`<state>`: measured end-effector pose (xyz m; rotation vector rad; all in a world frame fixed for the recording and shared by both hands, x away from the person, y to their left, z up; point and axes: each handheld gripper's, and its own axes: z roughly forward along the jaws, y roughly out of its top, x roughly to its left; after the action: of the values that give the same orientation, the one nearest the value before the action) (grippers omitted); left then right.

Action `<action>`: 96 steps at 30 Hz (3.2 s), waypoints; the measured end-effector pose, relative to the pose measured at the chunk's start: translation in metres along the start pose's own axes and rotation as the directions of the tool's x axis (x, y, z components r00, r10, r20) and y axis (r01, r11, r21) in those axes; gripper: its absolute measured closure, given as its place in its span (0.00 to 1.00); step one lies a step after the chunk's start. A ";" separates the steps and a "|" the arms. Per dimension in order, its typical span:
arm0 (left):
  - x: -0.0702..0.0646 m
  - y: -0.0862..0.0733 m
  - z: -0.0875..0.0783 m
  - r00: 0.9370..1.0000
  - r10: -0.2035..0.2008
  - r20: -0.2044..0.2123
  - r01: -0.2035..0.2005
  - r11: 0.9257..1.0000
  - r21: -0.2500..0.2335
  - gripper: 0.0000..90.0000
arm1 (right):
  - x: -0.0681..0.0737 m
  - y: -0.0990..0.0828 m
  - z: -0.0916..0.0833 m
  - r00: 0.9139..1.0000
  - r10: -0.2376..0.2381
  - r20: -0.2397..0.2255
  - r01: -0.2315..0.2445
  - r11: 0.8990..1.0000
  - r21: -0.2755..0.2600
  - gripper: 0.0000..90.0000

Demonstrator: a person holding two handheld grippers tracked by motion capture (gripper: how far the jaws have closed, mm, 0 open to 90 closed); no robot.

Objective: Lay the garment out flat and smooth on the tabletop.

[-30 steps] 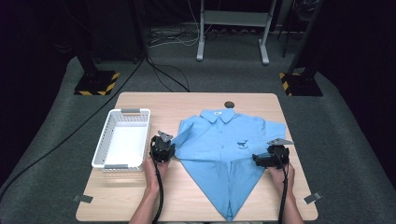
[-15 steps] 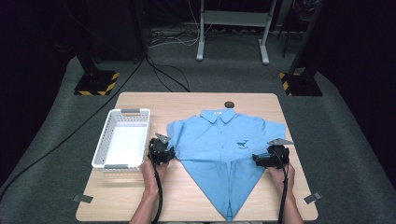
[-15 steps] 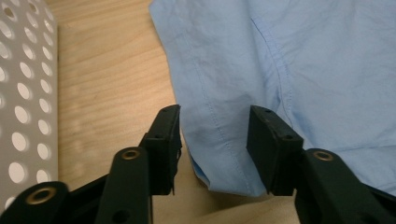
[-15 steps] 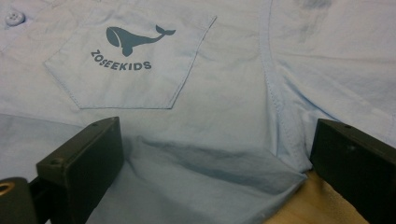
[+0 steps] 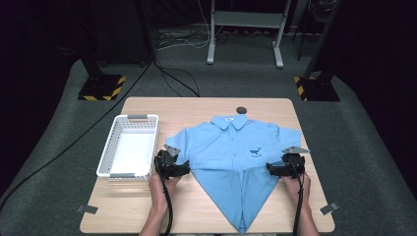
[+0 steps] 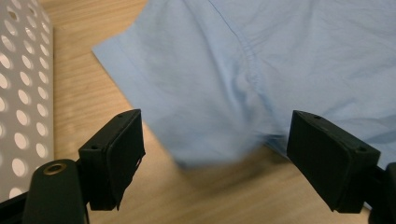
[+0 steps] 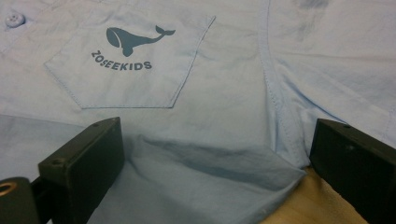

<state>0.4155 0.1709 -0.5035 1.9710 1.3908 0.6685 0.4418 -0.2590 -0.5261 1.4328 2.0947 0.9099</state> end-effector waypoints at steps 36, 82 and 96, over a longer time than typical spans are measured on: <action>-0.083 0.001 0.030 0.961 0.150 0.233 -0.158 0.987 0.016 0.01 | 0.026 -0.018 -0.017 1.000 0.021 0.018 -0.022 1.000 0.013 0.02; -0.083 0.020 0.051 0.964 0.140 0.226 -0.145 0.989 0.007 0.01 | 0.097 0.010 0.004 0.991 -0.094 -0.097 0.097 0.995 0.028 0.23; -0.083 0.019 0.050 0.964 0.140 0.227 -0.145 0.989 0.006 0.01 | 0.094 0.000 -0.003 0.992 -0.089 -0.089 0.085 0.995 -0.044 0.48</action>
<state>0.4369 0.0770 -0.5275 2.1063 1.1330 0.4751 0.4052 -0.1720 -0.5237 1.2921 2.1741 0.9935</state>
